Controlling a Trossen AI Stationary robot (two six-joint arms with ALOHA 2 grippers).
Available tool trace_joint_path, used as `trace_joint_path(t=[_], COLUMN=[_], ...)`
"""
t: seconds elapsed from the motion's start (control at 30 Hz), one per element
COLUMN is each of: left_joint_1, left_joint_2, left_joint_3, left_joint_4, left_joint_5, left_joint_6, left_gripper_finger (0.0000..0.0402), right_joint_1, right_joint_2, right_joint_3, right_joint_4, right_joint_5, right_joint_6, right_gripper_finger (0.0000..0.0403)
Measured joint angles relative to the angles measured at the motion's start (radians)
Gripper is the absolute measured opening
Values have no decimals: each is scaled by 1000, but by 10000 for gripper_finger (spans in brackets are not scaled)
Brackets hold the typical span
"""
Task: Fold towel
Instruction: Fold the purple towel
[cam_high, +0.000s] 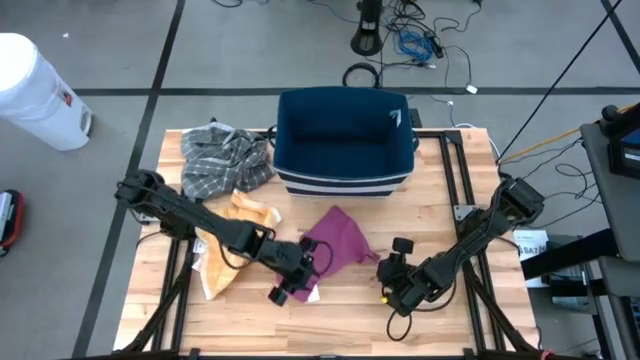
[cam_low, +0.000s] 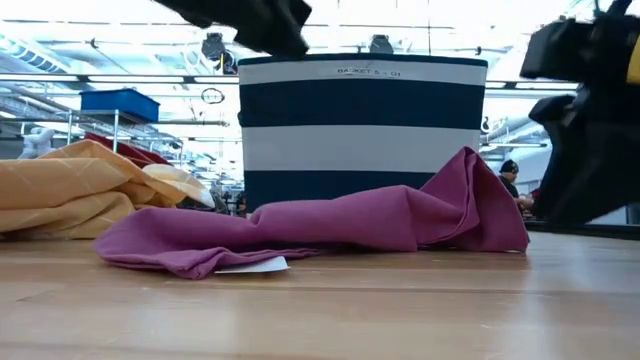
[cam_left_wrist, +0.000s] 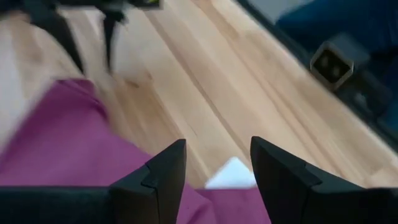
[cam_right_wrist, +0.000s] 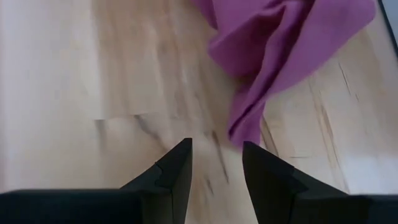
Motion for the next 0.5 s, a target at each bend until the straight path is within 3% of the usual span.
trace_joint_path(t=[0.37, 0.5], left_joint_1=[-36, -47], left_joint_2=[148, 162], left_joint_3=[0, 0], left_joint_4=[28, 7], left_joint_5=[-19, -19], left_joint_6=[-74, -104], left_gripper_finger=[186, 186], right_joint_1=[-43, -45], right_joint_2=[95, 101], right_joint_3=[0, 0], right_joint_4=[21, 21], right_joint_5=[67, 98], right_joint_6=[-6, -13], right_gripper_finger=[127, 97])
